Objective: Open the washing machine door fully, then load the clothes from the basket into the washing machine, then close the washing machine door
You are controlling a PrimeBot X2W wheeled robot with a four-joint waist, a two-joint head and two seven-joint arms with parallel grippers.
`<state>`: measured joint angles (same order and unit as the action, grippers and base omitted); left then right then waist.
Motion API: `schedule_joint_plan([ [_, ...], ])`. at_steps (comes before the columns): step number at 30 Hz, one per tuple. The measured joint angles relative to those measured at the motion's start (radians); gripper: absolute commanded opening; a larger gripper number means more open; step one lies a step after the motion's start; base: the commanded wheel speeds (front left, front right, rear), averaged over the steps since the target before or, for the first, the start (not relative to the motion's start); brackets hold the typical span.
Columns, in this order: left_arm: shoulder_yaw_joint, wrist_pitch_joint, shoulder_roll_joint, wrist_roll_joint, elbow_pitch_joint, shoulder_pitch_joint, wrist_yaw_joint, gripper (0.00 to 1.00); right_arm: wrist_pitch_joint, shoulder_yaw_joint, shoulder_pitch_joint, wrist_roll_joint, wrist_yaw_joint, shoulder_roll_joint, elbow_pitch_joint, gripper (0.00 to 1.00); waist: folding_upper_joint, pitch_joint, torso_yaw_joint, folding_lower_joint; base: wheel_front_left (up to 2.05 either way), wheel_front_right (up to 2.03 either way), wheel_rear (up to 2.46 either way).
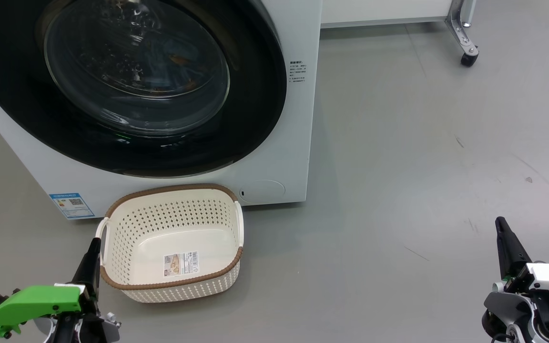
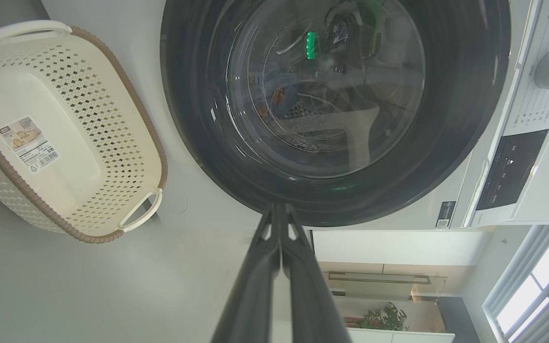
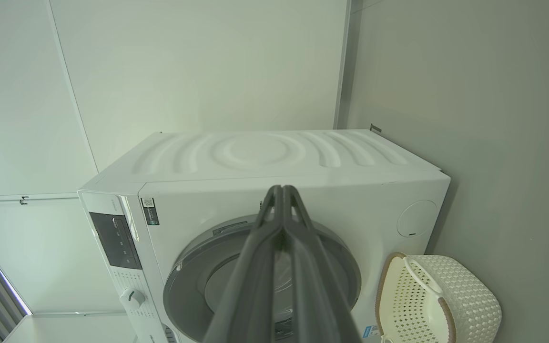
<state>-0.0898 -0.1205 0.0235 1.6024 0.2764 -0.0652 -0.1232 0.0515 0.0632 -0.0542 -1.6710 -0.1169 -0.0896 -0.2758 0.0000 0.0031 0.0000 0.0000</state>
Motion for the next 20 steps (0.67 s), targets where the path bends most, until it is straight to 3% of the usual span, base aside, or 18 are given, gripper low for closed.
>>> schedule_joint_plan([
  [20, 0.0, 0.0, 0.0, 0.0, 0.0, 0.0, 0.0, 0.0, 0.001, 0.002, 0.0, 0.001, 0.0, 0.002, 0.0, 0.0, 0.0, 0.0, 0.0, 0.0, 0.0, 0.0, 0.0],
])
